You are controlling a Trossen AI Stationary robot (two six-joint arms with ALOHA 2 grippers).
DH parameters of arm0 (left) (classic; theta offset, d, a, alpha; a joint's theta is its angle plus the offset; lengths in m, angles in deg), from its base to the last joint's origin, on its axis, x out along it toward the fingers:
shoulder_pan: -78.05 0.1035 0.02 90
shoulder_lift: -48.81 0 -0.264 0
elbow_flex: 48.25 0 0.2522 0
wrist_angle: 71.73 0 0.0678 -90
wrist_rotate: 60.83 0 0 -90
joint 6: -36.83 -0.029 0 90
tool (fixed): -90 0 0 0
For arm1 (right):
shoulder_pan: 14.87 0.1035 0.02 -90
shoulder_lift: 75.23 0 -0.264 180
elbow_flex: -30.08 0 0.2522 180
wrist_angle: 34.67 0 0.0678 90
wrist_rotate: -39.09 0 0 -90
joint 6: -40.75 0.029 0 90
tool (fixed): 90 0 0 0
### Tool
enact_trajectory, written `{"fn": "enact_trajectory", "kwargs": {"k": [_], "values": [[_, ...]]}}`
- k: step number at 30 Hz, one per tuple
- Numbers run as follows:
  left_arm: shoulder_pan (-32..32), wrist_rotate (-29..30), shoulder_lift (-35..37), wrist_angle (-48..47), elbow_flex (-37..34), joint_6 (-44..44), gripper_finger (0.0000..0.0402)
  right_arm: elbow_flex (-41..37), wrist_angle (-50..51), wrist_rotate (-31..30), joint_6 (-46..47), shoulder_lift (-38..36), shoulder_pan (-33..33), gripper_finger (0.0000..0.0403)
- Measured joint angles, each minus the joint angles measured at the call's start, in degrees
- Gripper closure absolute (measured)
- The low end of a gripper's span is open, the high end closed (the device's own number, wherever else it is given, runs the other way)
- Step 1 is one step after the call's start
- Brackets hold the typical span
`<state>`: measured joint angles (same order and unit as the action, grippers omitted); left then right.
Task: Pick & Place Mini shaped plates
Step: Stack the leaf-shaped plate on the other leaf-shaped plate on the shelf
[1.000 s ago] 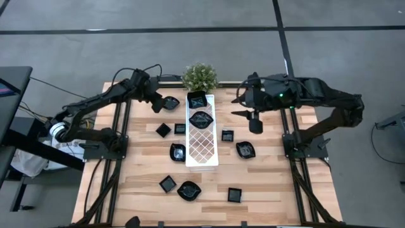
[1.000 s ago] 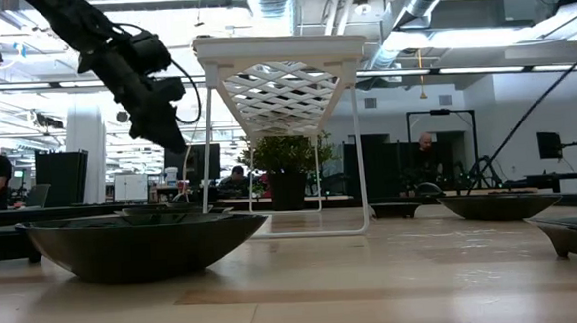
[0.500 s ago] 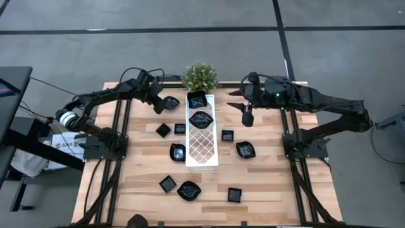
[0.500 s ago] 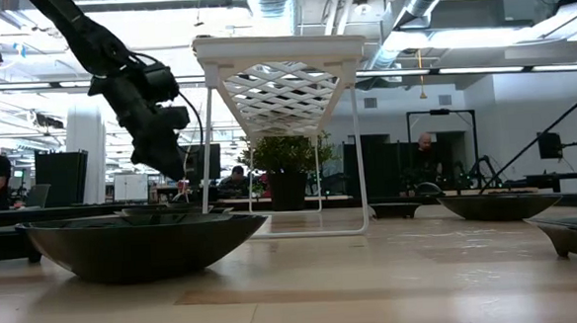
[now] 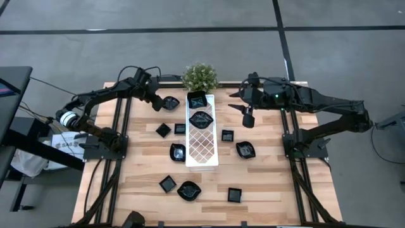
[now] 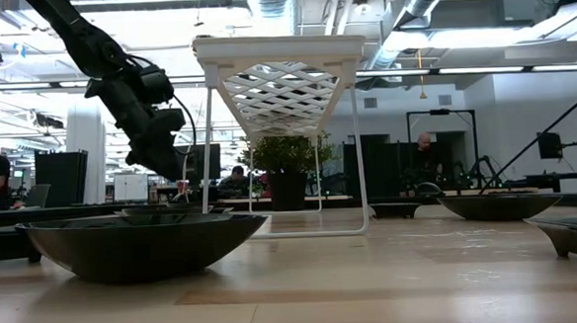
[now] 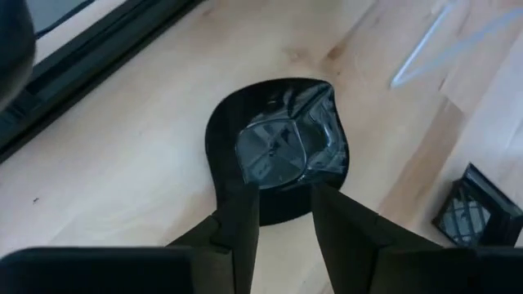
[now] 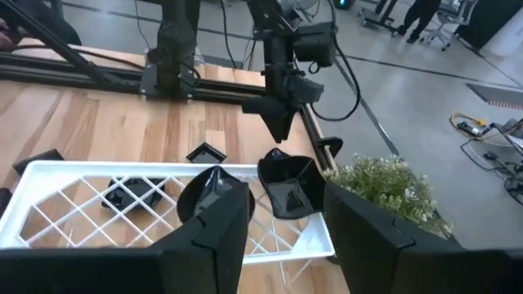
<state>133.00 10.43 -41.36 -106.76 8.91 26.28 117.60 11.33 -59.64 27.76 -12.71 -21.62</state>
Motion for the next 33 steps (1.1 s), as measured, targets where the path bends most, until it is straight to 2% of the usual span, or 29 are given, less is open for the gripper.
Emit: {"fn": "enact_trajectory", "kwargs": {"k": [12,17,24,30,33], "values": [[-0.03,2.98,-1.31,2.96,0.04,1.62,0.0255,0.02,0.80,1.92,0.02,-0.39,-0.72,0.0266],[-0.54,2.80,-4.97,5.23,0.04,2.00,0.0257,0.02,0.78,2.51,0.87,-0.42,-0.79,0.0275],[-0.78,5.74,-5.25,8.12,0.07,3.72,0.0267,0.02,0.75,2.86,1.90,-0.42,-0.79,0.0280],[-0.88,6.21,-5.25,5.65,0.05,14.03,0.0270,0.02,0.75,2.91,2.53,-0.42,-0.76,0.0280],[-0.96,6.50,-5.25,3.21,0.04,15.95,0.0270,0.02,0.75,2.91,2.53,-0.41,-0.79,0.0280]]}}
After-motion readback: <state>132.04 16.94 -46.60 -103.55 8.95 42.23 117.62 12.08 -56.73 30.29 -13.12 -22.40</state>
